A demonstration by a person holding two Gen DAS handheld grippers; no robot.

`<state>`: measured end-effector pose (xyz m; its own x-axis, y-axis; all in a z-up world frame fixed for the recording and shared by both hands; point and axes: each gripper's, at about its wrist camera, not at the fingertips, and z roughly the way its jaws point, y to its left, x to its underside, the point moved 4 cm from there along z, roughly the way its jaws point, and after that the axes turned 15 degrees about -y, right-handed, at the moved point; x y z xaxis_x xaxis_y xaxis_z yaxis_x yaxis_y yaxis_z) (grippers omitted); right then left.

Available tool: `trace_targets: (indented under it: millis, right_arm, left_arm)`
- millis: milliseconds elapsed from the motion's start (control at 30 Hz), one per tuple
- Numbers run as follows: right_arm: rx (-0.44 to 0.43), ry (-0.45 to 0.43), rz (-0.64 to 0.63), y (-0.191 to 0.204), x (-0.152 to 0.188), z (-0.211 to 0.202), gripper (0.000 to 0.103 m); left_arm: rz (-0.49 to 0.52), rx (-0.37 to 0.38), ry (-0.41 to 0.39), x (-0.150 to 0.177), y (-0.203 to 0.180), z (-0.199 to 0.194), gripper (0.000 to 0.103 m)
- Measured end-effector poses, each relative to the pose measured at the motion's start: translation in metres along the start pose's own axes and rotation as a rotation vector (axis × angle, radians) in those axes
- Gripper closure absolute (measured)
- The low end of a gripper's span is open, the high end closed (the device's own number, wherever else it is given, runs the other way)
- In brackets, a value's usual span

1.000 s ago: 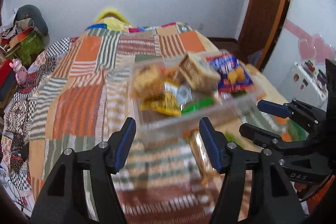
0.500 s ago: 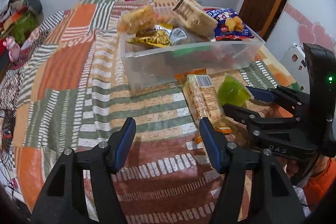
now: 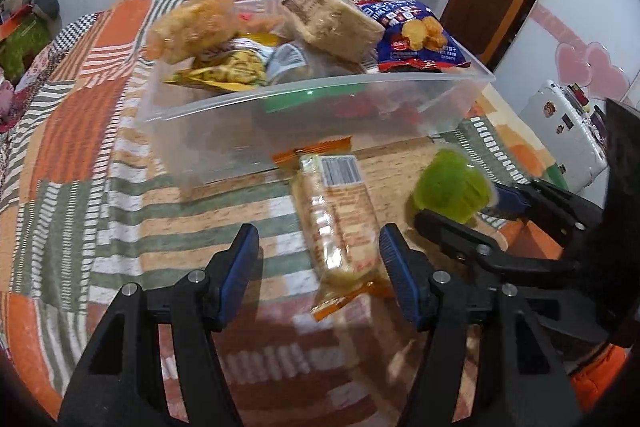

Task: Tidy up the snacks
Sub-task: 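Grasp the wafer roll with the left tool while the right tool grasps the green jelly cup, then carry the wafer roll and jelly cup into the clear box and release both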

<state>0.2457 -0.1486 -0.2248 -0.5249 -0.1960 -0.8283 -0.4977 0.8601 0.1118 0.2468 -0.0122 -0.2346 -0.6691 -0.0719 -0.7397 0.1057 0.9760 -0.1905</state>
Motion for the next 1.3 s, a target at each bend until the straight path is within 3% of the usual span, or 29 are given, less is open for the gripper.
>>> trace_targets:
  millis: [133,300,500,833,1067,1300]
  right_arm:
    - [0.010,-0.014,0.033,-0.013,0.000,-0.011,0.051]
    - [0.009,-0.031,0.057,-0.015,-0.002,-0.017,0.051]
    - [-0.009,-0.062,0.060,-0.008,-0.012,-0.020,0.051]
    - [-0.017,-0.152,0.050,-0.004,-0.048,-0.024,0.051]
    - [-0.011,-0.190,0.061,-0.008,-0.074,-0.010,0.051]
    - [0.005,-0.178,0.076,-0.012,-0.082,0.013,0.051]
  left_arm:
    - [-0.004,-0.003,0.015,0.000,-0.007,0.018,0.043]
    - [0.069,-0.042,0.001,0.004,-0.017,0.028,0.069]
    - [0.080,-0.020,-0.026,0.000,-0.022,0.007,0.069]
    - [0.064,-0.022,-0.170,-0.045,-0.013,-0.045,0.069]
    - [0.046,-0.059,-0.231,-0.084,-0.006,-0.033,0.069]
    - [0.014,-0.097,-0.231,-0.109,0.007,-0.002,0.069]
